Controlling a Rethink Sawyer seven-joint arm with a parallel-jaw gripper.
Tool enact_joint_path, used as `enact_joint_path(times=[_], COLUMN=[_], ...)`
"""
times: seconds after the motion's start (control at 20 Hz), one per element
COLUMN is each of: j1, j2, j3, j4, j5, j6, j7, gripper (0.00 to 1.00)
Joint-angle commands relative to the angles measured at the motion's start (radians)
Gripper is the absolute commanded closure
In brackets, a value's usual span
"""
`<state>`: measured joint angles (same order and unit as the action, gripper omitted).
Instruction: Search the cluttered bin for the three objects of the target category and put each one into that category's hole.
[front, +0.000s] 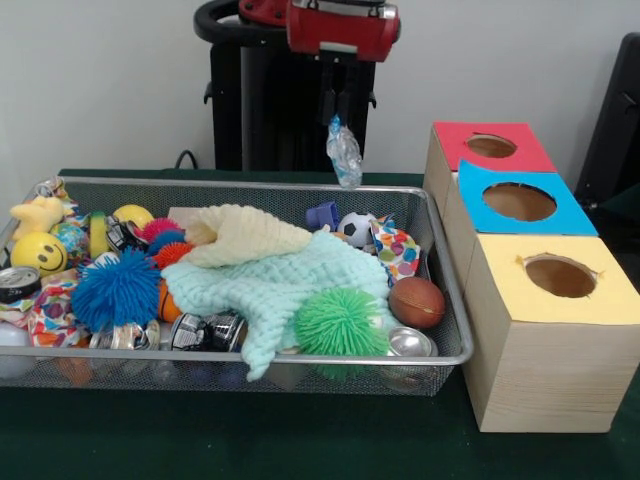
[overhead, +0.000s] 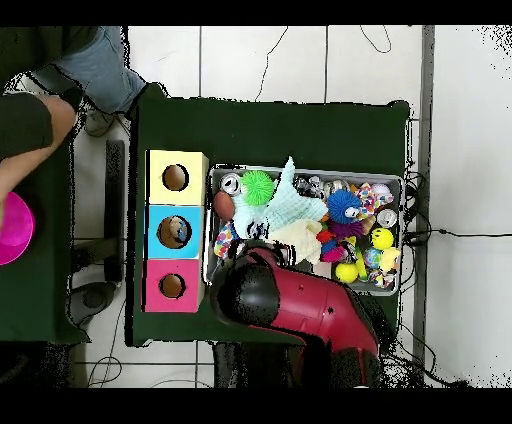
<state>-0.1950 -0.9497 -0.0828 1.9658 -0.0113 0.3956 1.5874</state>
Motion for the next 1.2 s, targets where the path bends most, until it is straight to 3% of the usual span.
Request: enact_joint_path(times=[0.05,0.85,1.2], j1=[0.045,0.314,0.363], j2=[0.067,0.109,0.071], j3=[-0.043,-0.179,-0.192], j4=[-0.025,-0.18,-0.208], j5=[0.082,0.162,0.184], j6=[0.02,0.168,0.268], j7=[0.315,0.49,0.518], gripper=[1.0,1.0,1.0])
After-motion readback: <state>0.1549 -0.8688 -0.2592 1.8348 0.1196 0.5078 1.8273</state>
